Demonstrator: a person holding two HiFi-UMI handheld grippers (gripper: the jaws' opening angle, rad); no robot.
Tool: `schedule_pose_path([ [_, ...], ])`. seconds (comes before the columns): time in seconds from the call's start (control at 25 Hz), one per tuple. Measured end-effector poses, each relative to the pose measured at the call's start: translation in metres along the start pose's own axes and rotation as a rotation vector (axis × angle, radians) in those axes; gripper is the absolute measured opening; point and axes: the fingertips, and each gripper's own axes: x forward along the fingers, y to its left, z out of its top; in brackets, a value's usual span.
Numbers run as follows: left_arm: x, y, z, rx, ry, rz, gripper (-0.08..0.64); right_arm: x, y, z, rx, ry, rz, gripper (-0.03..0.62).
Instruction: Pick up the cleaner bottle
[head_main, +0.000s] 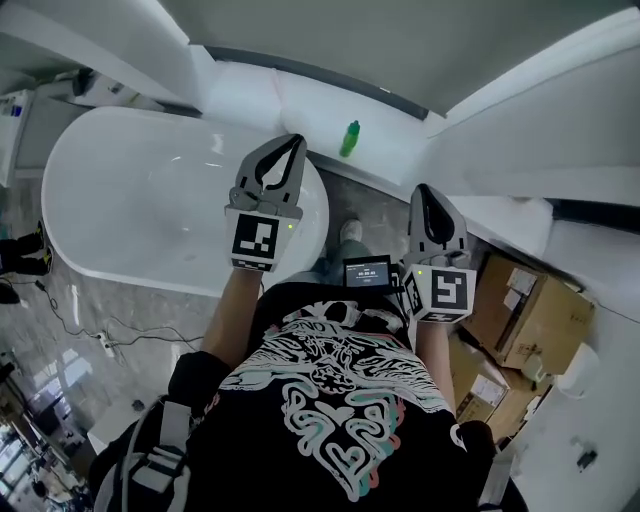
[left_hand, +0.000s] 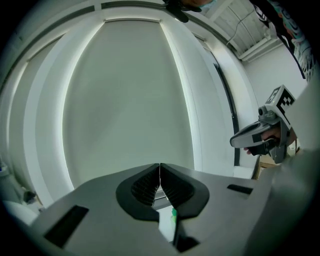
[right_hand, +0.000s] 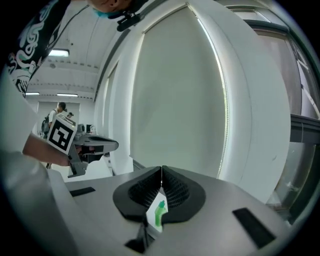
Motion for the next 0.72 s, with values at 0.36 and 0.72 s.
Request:
schedule_pose_path([
  [0.36,0.016,0.003,-0.005,-0.028,-0.046,0.009,0.017,0.041,-0.019,-0.018,0.011,0.065,-0.012,0.028],
  [0.72,0.035,0.001,-0.074,-0.1,0.079,0.041,0.017,0.079,-0.015,-0.061,-0.004,0.106,0.053,0.028],
])
